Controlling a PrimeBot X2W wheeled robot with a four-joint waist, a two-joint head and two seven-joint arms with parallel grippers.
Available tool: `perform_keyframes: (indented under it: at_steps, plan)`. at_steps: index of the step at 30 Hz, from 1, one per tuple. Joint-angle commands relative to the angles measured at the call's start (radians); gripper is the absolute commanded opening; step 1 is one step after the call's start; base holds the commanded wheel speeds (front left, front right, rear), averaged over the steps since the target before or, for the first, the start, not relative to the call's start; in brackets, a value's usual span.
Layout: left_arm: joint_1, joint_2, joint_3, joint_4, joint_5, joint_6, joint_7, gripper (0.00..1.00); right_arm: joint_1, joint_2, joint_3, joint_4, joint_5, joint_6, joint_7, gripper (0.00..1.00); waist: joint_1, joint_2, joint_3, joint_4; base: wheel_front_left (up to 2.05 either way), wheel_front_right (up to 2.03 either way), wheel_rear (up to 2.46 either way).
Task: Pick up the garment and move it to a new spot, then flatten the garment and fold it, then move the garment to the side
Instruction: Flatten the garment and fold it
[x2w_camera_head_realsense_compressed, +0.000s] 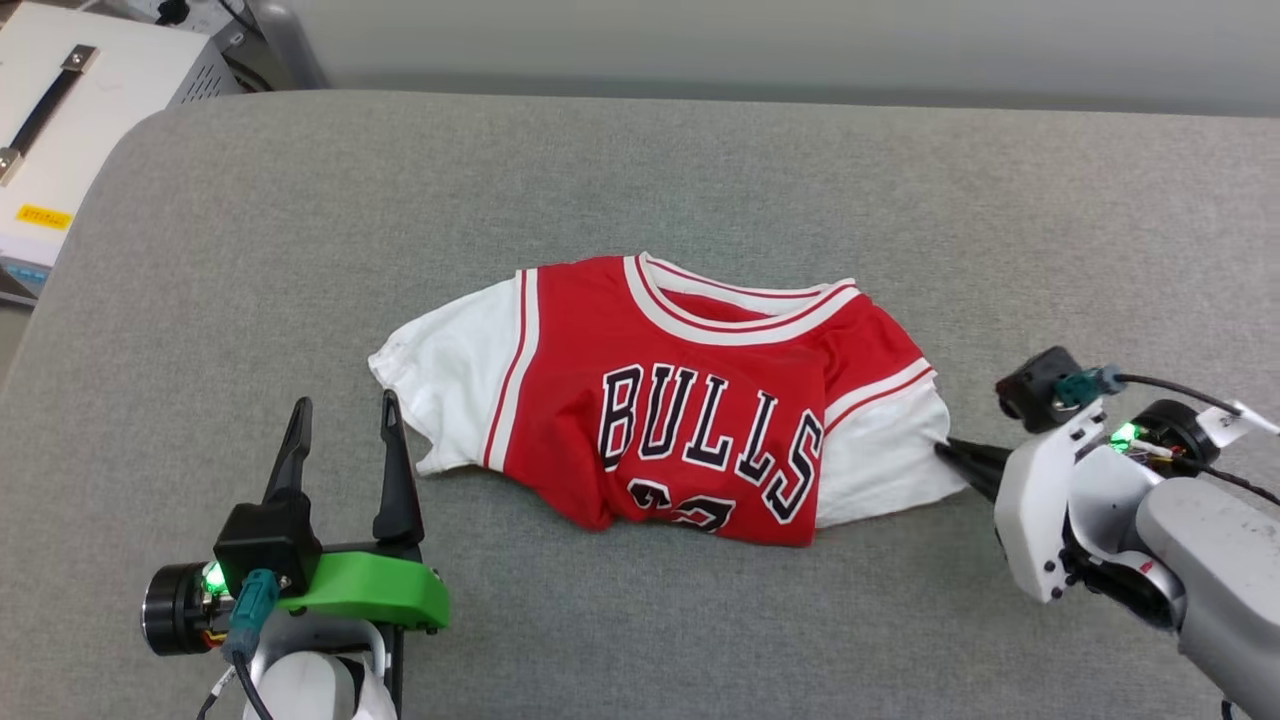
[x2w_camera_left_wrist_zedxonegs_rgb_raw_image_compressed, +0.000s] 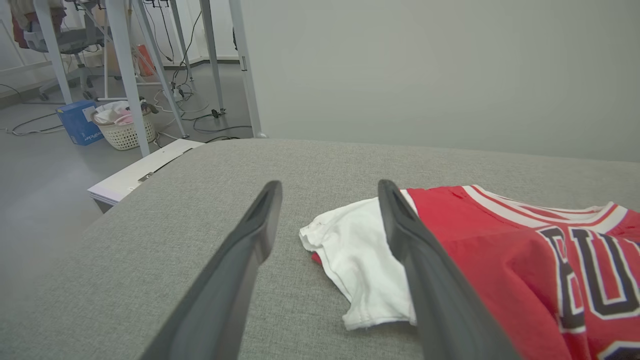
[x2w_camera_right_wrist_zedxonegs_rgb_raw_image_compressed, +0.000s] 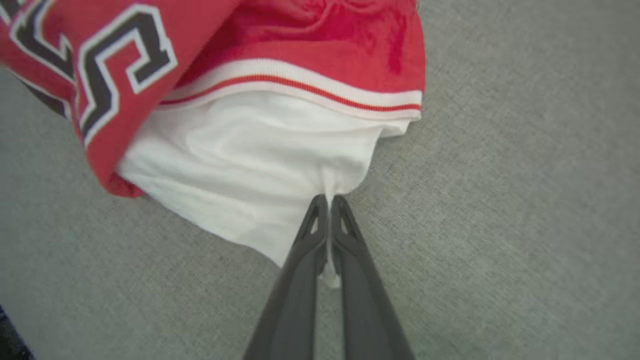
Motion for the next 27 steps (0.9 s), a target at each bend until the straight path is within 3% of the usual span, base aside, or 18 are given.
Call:
perform_keyframes:
  at_steps: [1, 9, 14, 27]
  plan:
    - [0.018, -0.006, 0.006, 0.003, 0.01, -0.006, -0.006, 1.0, 0.001, -0.016, -0.018, -0.006, 0.018, -0.001, -0.028, 0.0, 0.0, -0.0001, -0.034, -0.027, 0.0, 0.0, 0.0]
    - [0.047, -0.012, 0.014, 0.007, 0.02, -0.013, -0.006, 1.0, 0.068, -0.105, -0.143, -0.051, 0.081, -0.001, -0.075, 0.0, 0.0, -0.0001, -0.068, -0.063, 0.0, 0.0, 0.0]
    - [0.051, -0.014, 0.014, 0.01, 0.024, -0.015, -0.006, 1.0, 0.166, -0.151, -0.267, 0.001, 0.134, -0.001, -0.069, 0.0, 0.0, -0.0001, -0.07, -0.068, 0.0, 0.0, 0.0]
    - [0.052, -0.015, 0.002, 0.027, 0.015, -0.014, -0.006, 1.0, 0.321, -0.136, -0.393, 0.212, 0.171, -0.001, -0.036, 0.0, 0.0, -0.0001, -0.065, -0.045, 0.0, 0.0, 0.0]
